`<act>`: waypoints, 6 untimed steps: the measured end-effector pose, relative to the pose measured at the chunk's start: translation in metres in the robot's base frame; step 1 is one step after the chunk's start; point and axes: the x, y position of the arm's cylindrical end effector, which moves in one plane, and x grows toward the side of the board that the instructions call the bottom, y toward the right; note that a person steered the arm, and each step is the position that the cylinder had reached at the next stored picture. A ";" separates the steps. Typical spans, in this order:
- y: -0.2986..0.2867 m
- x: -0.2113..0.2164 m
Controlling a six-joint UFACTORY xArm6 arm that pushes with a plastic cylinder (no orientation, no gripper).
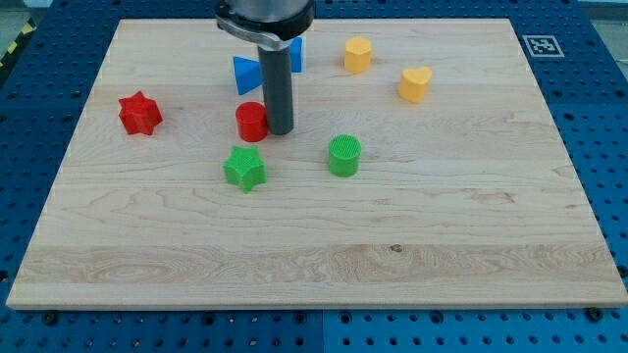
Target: Move the red circle closer to the red star
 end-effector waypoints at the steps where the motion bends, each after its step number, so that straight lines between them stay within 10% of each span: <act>1: -0.014 0.003; 6: -0.099 0.009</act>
